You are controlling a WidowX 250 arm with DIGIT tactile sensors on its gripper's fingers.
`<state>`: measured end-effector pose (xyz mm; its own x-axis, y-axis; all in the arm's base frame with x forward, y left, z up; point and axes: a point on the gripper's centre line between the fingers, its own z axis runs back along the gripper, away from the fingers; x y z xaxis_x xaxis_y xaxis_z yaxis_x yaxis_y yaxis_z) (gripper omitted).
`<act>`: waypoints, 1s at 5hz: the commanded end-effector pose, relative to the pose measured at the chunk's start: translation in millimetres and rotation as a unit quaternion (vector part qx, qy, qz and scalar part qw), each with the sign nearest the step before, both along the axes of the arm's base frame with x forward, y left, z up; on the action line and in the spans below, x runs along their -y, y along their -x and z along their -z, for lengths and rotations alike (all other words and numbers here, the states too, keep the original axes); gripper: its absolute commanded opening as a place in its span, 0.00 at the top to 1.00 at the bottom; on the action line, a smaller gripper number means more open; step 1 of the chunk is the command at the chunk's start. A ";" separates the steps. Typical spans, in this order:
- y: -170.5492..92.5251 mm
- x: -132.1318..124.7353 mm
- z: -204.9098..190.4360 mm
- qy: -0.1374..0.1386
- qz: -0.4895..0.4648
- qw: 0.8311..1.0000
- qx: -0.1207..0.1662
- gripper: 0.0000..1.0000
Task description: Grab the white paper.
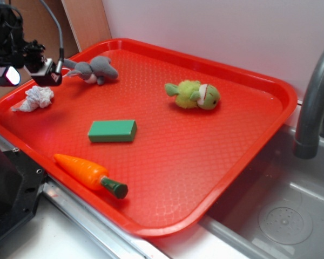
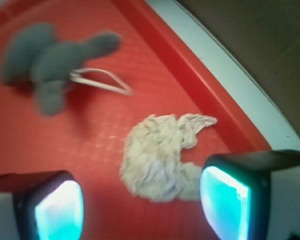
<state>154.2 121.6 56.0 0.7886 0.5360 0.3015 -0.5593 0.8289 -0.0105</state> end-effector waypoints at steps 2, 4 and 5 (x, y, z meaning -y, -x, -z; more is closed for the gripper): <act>-8.8 -15.2 29.8 0.012 0.040 0.998 -0.037 0.00; -8.9 -16.5 34.7 0.023 0.033 0.998 -0.041 1.00; -9.9 -15.3 34.4 0.017 0.030 0.998 -0.047 1.00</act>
